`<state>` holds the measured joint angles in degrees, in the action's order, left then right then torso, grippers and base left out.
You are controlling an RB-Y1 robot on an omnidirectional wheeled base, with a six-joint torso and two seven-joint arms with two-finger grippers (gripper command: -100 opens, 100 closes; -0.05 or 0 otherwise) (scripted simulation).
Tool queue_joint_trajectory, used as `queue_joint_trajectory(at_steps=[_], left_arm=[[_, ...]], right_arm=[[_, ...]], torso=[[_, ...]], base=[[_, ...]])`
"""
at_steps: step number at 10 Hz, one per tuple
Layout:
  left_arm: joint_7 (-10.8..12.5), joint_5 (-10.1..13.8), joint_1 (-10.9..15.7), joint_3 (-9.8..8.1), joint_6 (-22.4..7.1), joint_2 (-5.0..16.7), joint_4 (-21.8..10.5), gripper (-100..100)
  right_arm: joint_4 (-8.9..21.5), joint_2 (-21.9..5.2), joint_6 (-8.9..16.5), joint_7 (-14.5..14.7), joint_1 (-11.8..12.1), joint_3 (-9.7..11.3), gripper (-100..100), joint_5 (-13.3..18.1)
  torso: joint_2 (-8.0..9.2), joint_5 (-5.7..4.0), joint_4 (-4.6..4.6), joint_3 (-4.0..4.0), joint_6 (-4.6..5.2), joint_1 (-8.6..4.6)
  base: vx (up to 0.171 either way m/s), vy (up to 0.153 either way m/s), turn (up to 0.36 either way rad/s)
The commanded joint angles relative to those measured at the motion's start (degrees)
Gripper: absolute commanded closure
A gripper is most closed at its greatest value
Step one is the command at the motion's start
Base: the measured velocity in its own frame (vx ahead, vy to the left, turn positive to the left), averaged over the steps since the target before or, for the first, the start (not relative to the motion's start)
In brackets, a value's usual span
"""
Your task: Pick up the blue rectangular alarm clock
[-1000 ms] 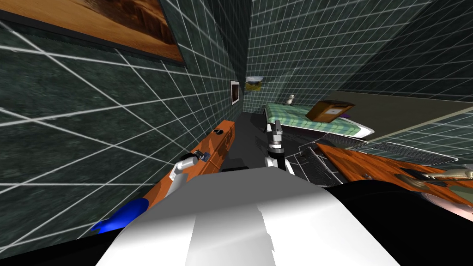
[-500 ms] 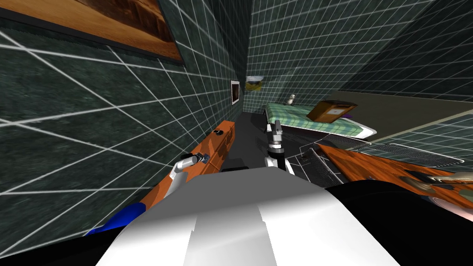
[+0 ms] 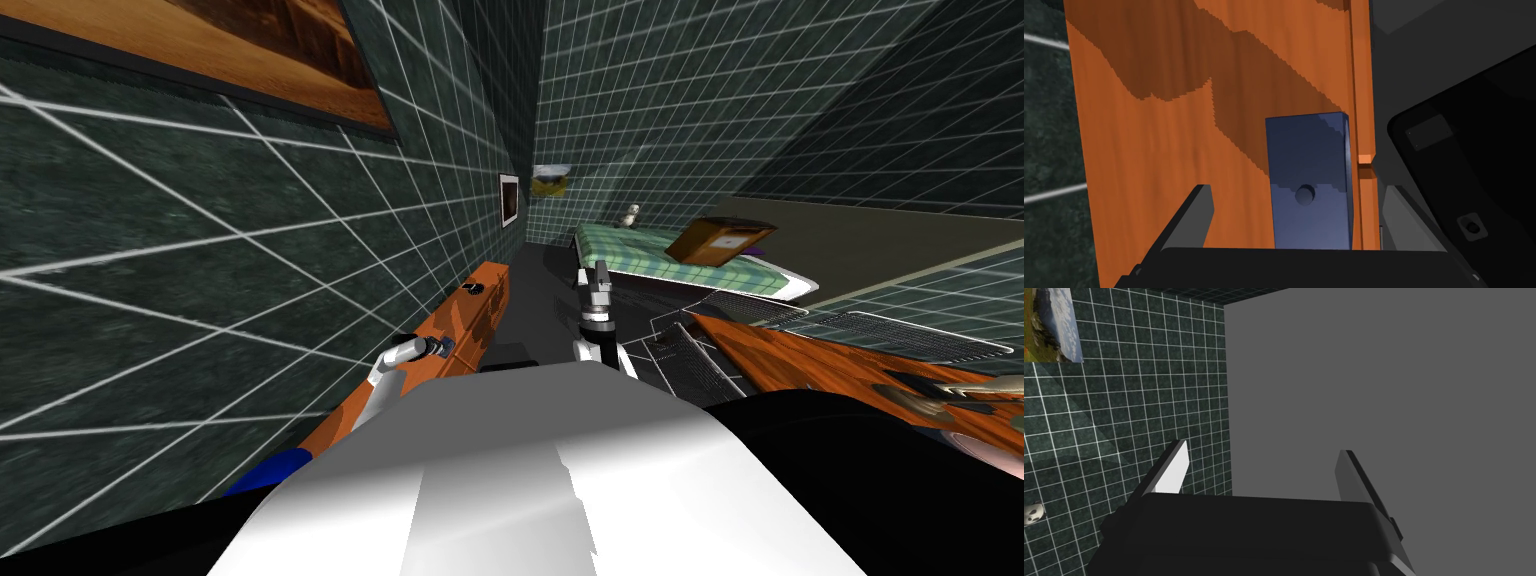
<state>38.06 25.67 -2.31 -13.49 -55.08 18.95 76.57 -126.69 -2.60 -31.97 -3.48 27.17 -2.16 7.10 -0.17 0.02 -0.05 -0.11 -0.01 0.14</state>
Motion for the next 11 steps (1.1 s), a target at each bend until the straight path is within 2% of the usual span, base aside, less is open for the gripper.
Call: queue_joint_trajectory(at_steps=[1,2,6,8,9,10,11], left_arm=[[1.2,1.0,0.3,-0.17,-2.8,0.3,-0.9,-100],[1.2,1.0,0.3,-0.17,-2.8,0.3,-0.9,-100],[3.8,4.0,1.7,-0.43,-8.7,0.8,-4.9,-100],[4.6,4.9,2.1,-0.46,-10.4,0.7,-6.2,-100],[4.3,4.6,2.1,-0.45,-9.9,0.7,-5.8,-100],[4.4,4.6,2.2,-0.44,-10.0,0.7,-6.0,0],[3.6,4.2,2.3,-0.34,-8.2,-0.1,-7.7,-100]], right_arm=[[0.0,0.0,0.0,0.0,0.0,0.0,0,0.0],[0.0,0.0,0.0,0.0,0.0,0.0,0,0.0],[0.0,0.0,0.0,0.0,0.0,0.0,0,0.0],[0.0,0.0,0.0,0.0,0.0,0.0,0,0.0],[0.0,0.0,0.0,0.0,0.0,0.0,0,0.0],[0.0,0.0,0.0,0.0,0.0,0.0,0,0.0],[0.0,0.0,0.0,0.0,0.0,0.0,0,0.0]], torso=[[0.00,0.00,0.00,0.00,0.00,0.00],[0.01,-0.01,0.00,0.01,0.00,-0.03],[0.01,0.01,0.01,0.01,0.00,0.08],[-0.02,0.02,0.00,-0.01,0.00,0.10],[-0.01,0.01,0.00,-0.01,0.01,0.05],[0.08,-0.01,0.01,0.04,0.00,-0.04],[0.14,-0.02,0.03,0.08,0.00,-0.09]], base=[[0.043,0.020,-0.008],[0.030,0.015,-0.004],[0.039,0.044,-0.016],[0.053,0.049,-0.014],[0.019,0.018,-0.005],[0.000,0.000,0.000],[0.023,0.014,0.015]])
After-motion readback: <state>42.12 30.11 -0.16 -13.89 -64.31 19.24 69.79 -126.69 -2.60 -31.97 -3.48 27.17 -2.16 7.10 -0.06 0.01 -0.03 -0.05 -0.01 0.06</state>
